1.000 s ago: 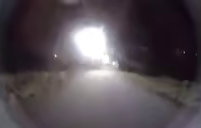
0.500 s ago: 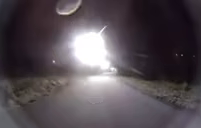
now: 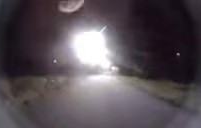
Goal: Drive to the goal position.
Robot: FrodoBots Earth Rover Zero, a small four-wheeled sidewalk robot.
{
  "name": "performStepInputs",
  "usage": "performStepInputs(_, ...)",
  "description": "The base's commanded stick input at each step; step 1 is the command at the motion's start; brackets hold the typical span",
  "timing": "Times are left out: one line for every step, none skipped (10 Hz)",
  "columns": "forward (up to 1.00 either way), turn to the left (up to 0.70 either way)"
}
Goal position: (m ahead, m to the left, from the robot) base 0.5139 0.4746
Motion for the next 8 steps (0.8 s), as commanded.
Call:
performStepInputs(1.0, 0.04)
performStepInputs(1.0, 0.04)
performStepInputs(1.0, 0.04)
performStepInputs(1.0, 0.04)
performStepInputs(1.0, 0.04)
performStepInputs(1.0, 0.05)
performStepInputs(1.0, 0.05)
performStepInputs(1.0, 0.05)
